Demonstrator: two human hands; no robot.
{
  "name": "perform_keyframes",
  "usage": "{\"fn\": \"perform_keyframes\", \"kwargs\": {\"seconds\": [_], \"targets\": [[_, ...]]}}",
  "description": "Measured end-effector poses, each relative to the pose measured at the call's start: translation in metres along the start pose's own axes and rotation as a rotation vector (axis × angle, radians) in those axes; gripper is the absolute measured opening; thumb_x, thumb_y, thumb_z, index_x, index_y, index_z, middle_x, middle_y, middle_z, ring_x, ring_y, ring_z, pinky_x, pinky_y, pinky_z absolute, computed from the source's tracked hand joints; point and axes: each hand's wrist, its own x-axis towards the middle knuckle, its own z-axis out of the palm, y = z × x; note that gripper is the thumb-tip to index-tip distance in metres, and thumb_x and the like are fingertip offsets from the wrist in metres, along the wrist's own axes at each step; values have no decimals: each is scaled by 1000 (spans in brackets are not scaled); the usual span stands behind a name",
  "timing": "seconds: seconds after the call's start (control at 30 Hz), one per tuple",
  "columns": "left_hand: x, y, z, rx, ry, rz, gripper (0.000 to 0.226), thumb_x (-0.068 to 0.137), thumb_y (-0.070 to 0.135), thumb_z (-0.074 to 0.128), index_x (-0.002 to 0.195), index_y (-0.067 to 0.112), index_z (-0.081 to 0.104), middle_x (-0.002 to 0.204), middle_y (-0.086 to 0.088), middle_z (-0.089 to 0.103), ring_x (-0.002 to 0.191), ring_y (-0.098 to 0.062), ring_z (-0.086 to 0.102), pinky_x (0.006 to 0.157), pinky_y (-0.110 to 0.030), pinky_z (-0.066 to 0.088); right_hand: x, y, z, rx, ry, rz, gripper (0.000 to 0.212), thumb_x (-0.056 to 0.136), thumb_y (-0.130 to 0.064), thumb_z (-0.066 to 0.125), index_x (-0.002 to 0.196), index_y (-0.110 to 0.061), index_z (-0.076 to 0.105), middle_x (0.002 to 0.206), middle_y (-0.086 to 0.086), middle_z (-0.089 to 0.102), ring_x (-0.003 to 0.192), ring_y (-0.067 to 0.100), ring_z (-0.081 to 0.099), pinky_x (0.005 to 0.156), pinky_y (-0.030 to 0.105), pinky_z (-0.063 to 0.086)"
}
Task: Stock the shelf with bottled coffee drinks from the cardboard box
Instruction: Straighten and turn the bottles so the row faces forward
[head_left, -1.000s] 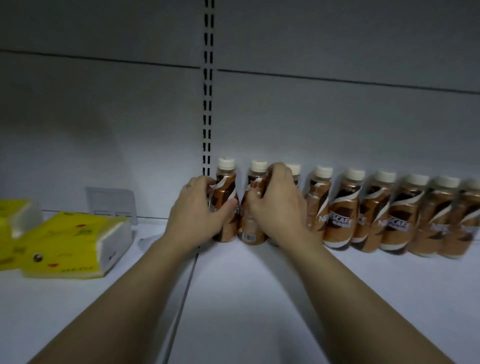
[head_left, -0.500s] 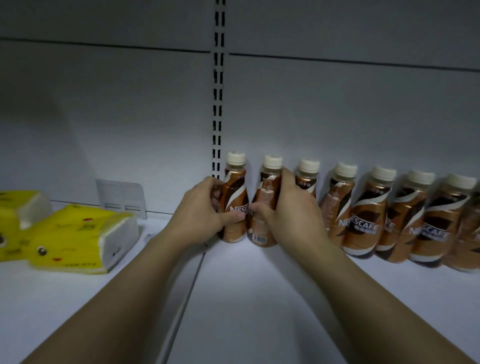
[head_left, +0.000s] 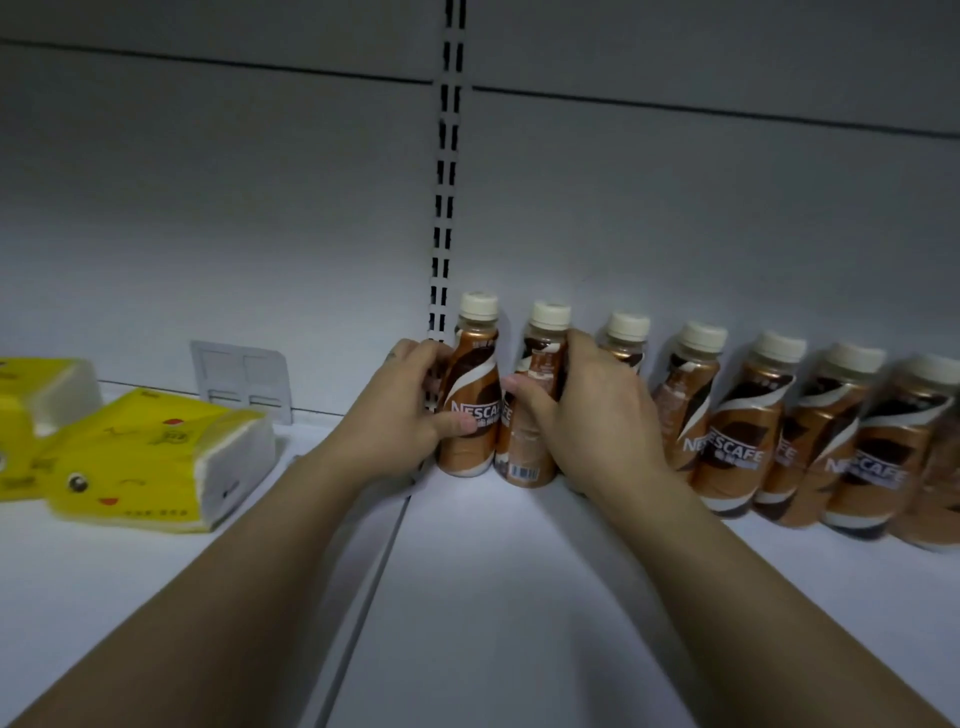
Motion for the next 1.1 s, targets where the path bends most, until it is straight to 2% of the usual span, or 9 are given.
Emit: {"fn": "perform_keyframes", "kwargs": {"seconds": [0.13, 0.3, 0.47, 0.6, 0.67, 0.77, 0.9, 1.0, 1.1], "targets": [[0, 3, 0, 20, -25, 6, 59, 75, 22, 78, 126, 25, 47, 110, 9, 46, 99, -9, 50, 88, -29, 44, 4, -8, 2, -36, 88, 51, 49, 85, -57, 59, 110, -15, 56, 98, 4, 65, 90, 25, 63, 68, 31, 43], [2, 2, 1, 33, -44, 16, 59, 77, 24, 75, 128, 26, 45, 114, 9, 46, 100, -9, 48, 89, -27, 41, 6, -11, 4, 64, 87, 103, 38, 85, -43, 67, 108, -14, 59, 98, 3, 67, 90, 21, 64, 76, 36, 54], [3, 1, 2, 55, -43, 16, 58, 78, 28, 74, 128, 26, 44, 112, 11, 42, 99, -8, 46, 88, -26, 35, 4, -8, 0, 249, 50, 96, 39, 85, -24, 68, 121, -19, 53, 91, -10, 58, 82, 9, 60, 72, 25, 49], [0, 2, 1, 105, -67, 42, 64, 74, 43, 75, 128, 26, 44, 112, 7, 43, 98, -10, 47, 87, -26, 39, -4, -5, -1, 204, 78, 32, 41, 85, -29, 69, 123, -20, 54, 91, -16, 53, 74, -6, 49, 65, 7, 34], [0, 3, 1, 111, -78, 29, 74, 65, 54, 77, 126, 28, 43, 113, 6, 44, 98, -10, 48, 86, -27, 40, -7, -4, 1, 127, 50, 4, 52, 81, -40, 71, 125, -19, 53, 106, -7, 60, 94, 8, 57, 76, 18, 43], [1, 6, 3, 126, -53, -1, 82, 57, 56, 81, 124, 27, 44, 113, 6, 45, 99, -11, 48, 84, -27, 42, -8, -7, 4, -8, 5, 23, 75, 80, -46, 71, 141, -16, 38, 127, 8, 53, 116, 26, 53, 90, 37, 45], [1, 6, 8, 87, -34, -48, 79, 55, 49, 85, 120, 30, 44, 114, 8, 49, 99, -9, 53, 84, -27, 45, -4, -9, 4, -15, -28, 54, 74, 80, -41, 73, 140, -14, 39, 128, 9, 52, 116, 28, 53, 90, 38, 46], [-1, -1, 7, 11, -21, -57, 72, 55, 44, 87, 111, 38, 40, 106, 18, 53, 88, 7, 56, 68, -10, 40, -2, -8, 4, 84, -20, 58, 63, 77, -33, 77, 130, -16, 48, 118, 6, 59, 110, 25, 57, 91, 37, 47], [-2, -5, 5, -40, -23, -64, 68, 59, 37, 87, 106, 40, 39, 93, 25, 53, 79, 26, 49, 58, -7, 37, -4, -8, 4, 150, -17, 57, 57, 78, -23, 78, 127, -19, 49, 115, 2, 63, 107, 21, 60, 90, 34, 49]]}}
